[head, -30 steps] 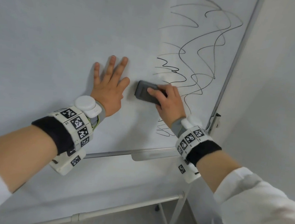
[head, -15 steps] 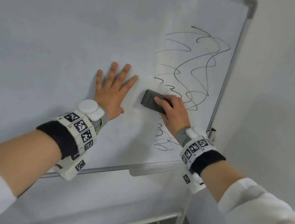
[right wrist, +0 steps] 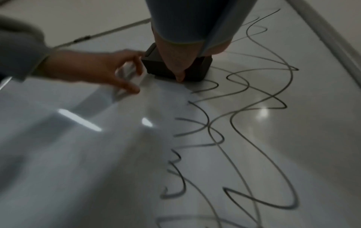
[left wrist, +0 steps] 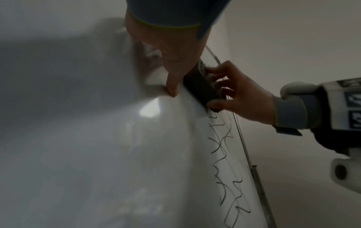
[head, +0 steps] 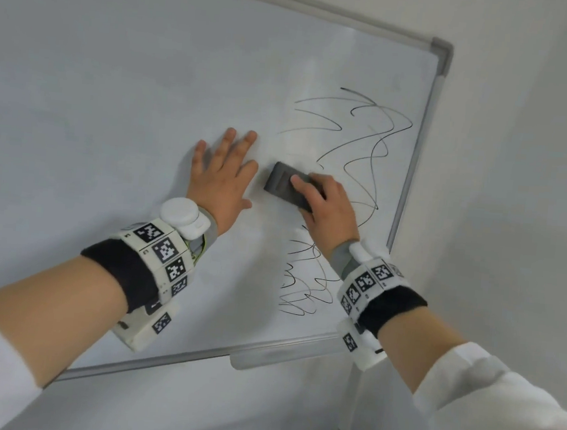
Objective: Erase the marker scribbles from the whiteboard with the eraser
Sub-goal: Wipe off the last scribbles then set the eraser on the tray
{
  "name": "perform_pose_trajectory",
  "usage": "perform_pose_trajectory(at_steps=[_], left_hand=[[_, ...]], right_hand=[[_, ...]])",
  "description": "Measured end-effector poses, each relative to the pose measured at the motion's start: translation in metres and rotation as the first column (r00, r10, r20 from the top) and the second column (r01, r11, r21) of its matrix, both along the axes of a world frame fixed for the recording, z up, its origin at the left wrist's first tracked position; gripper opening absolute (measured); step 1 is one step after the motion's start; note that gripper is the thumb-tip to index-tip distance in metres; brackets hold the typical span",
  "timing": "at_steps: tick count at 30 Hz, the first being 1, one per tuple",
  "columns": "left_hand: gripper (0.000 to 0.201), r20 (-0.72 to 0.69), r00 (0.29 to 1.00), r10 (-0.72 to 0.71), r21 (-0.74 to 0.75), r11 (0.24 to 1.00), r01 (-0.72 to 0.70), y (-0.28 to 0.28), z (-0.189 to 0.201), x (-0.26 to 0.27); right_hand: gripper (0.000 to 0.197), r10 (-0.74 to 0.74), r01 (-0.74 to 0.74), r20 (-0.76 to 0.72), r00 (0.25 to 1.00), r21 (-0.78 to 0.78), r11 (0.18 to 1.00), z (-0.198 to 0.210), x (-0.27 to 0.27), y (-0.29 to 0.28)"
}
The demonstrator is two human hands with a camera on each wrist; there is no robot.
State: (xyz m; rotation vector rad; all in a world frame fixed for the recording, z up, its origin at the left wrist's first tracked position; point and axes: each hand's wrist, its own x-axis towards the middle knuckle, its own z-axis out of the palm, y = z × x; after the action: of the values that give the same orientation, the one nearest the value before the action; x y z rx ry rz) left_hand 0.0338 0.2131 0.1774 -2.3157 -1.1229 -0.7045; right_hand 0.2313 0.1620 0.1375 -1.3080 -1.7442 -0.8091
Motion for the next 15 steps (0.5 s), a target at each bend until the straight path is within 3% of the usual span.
perform_pose_trajectory(at_steps=[4,9,15], left_hand=[[0.072,0.000,0.999,0.035,0.034,0.999,-0.035,-0.001,0.006,-0.002],[0.101,-0.009,0.996,0.088,0.030,0.996,-0.088,0.002,0.013,-0.001],[0.105,-0.029,0.995,0.095,0.054,0.994,-0.093,0.003,0.012,-0.004]], right_hand=[[0.069,-0.002,0.013,0.171,0.985,-0.061,0.998,-0.001,0.006,-0.003],[0.061,-0.042,0.046,-0.128,0.991,0.031,0.998,0.049,0.006,0.003],[0.068,0.008,-0.009,0.164,0.986,0.006,1.000,0.009,-0.006,0.005]])
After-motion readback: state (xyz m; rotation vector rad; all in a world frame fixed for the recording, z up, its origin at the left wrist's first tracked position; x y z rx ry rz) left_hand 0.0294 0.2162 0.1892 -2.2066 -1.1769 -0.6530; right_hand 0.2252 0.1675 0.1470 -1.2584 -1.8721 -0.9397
